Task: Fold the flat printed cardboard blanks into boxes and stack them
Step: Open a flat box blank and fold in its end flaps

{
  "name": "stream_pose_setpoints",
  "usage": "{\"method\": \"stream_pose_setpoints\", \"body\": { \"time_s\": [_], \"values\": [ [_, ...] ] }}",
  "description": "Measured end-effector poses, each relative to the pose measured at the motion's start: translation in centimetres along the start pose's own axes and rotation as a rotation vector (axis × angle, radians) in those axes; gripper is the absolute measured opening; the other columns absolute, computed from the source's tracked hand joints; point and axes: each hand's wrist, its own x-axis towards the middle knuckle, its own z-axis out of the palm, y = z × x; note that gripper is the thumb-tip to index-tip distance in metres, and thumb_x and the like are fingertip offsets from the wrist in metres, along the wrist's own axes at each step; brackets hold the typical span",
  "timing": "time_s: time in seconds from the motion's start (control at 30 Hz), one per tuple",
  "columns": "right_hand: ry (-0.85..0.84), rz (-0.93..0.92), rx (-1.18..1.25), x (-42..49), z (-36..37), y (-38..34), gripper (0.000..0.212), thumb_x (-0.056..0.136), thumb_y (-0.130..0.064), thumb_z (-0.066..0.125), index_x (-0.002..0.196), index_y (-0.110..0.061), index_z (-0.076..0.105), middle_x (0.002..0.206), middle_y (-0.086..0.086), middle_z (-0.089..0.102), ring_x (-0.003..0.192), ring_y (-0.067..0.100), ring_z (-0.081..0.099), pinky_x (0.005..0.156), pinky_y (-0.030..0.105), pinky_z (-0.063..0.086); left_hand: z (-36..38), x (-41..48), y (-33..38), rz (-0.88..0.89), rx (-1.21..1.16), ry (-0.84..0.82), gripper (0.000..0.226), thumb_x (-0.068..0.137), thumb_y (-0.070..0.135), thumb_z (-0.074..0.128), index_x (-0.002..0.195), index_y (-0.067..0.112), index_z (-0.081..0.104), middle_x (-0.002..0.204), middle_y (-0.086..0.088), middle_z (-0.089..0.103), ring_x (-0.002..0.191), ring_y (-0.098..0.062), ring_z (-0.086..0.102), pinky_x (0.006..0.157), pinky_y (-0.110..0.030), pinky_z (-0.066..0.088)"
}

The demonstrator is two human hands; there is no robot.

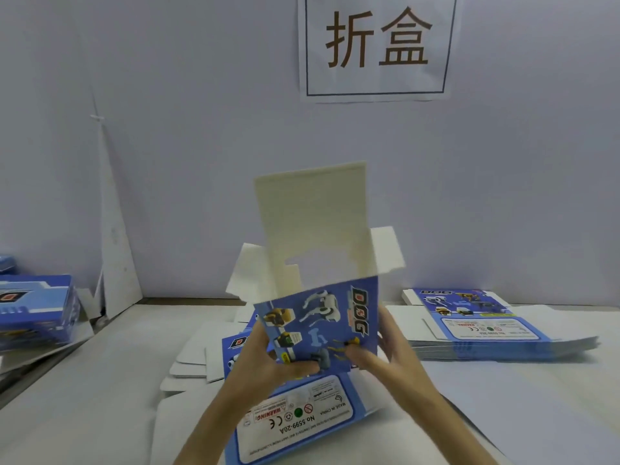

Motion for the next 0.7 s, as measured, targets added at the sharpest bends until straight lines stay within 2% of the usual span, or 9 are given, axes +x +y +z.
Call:
{"method": "stream_pose_setpoints", "body": {
  "time_s": [0.1,0.2,0.3,0.37,0.47,0.53,0.57,0.63,0.7],
  "values": [
    [-0.061,-0.045,0.011,0.4,-1.3,-1.9,0.098,0.053,-0.054,0.078,0.139,-0.024,0.041,0.132,-0.011,0.059,0.121,0.008,0.056,0.097,0.036,0.051,-0.4,-0.3,2.6,0.059,0.102,0.009,0.050,0.063,0.026,0.088,0.105,0.009,0.067,0.096,0.008,0.074,0.091,-0.010,0.070,0.074,-0.020,0.054],
    [-0.028,-0.099,-0.007,0.2,-2.2,-2.6,0.063,0.049,-0.045,0.079,0.104,-0.018,0.066,0.101,-0.013,0.073,0.096,-0.001,0.066,0.078,0.014,0.051,-0.9,-1.0,4.5,0.039,0.156,0.015,0.043,0.053,0.042,0.085,0.089,0.024,0.071,0.082,0.018,0.073,0.081,0.005,0.067,0.068,-0.008,0.048],
    [0.011,-0.034,-0.074,-0.1,-2.5,-2.6,0.041,0.041,-0.050,0.078,0.076,-0.028,0.077,0.079,-0.009,0.074,0.077,0.003,0.068,0.069,0.016,0.052,-1.0,-1.7,5.6,-0.036,0.226,0.096,0.039,0.058,0.037,0.090,0.085,0.025,0.064,0.071,0.007,0.066,0.078,0.007,0.062,0.056,-0.003,0.043],
    [0.029,0.034,-0.054,-0.1,-2.8,-1.9,0.048,0.040,-0.051,0.086,0.084,-0.031,0.077,0.086,-0.008,0.075,0.084,0.006,0.069,0.074,0.020,0.055,-1.2,-1.9,5.2,-0.113,0.235,0.211,0.034,0.070,0.010,0.083,0.070,0.020,0.050,0.061,0.000,0.049,0.062,-0.020,0.055,0.048,-0.018,0.046],
    [0.060,0.161,-0.082,-0.3,-3.1,-0.8,0.070,0.053,-0.040,0.091,0.116,-0.020,0.067,0.115,0.000,0.069,0.111,0.017,0.063,0.100,0.041,0.049,-1.2,-2.8,5.1,-0.182,0.366,0.023,0.052,0.080,-0.023,0.056,0.046,0.006,0.028,0.048,-0.009,0.022,0.036,-0.002,0.040,0.040,-0.014,0.039],
    [0.067,0.227,-0.134,-0.3,-3.2,-0.5,0.066,0.060,-0.036,0.088,0.119,-0.019,0.065,0.121,0.001,0.065,0.117,0.020,0.058,0.105,0.040,0.044,-0.9,-2.9,4.7,-0.161,0.309,0.056,0.061,0.080,-0.029,0.047,0.033,0.006,0.031,0.038,-0.013,0.028,0.021,0.003,0.030,0.033,-0.008,0.035],
    [0.059,0.209,-0.131,-0.3,-3.2,-0.9,0.061,0.058,-0.038,0.090,0.113,-0.021,0.068,0.115,-0.001,0.068,0.113,0.019,0.060,0.100,0.036,0.047,-0.9,-2.8,4.9,-0.127,0.265,0.102,0.064,0.078,-0.027,0.054,0.032,0.015,0.038,0.031,0.001,0.035,0.026,0.007,0.038,0.036,-0.008,0.038],
    [0.013,0.063,-0.066,-0.2,-3.2,-2.2,0.053,0.053,-0.037,0.091,0.097,-0.015,0.071,0.098,-0.003,0.074,0.097,0.016,0.066,0.081,0.022,0.053,-0.6,-1.9,5.2,0.065,0.200,0.175,0.039,0.068,0.003,0.083,0.066,0.034,0.061,0.062,0.007,0.067,0.067,0.017,0.059,0.054,-0.013,0.051],
    [-0.015,-0.035,0.038,-0.2,-2.9,-3.5,0.058,0.055,-0.038,0.080,0.105,-0.012,0.065,0.100,-0.004,0.074,0.094,0.011,0.069,0.073,0.018,0.053,-0.7,-1.6,5.9,0.138,0.183,0.050,0.063,0.056,0.041,0.087,0.112,0.033,0.059,0.101,0.008,0.070,0.099,-0.002,0.064,0.081,-0.026,0.055]
  ]
}}
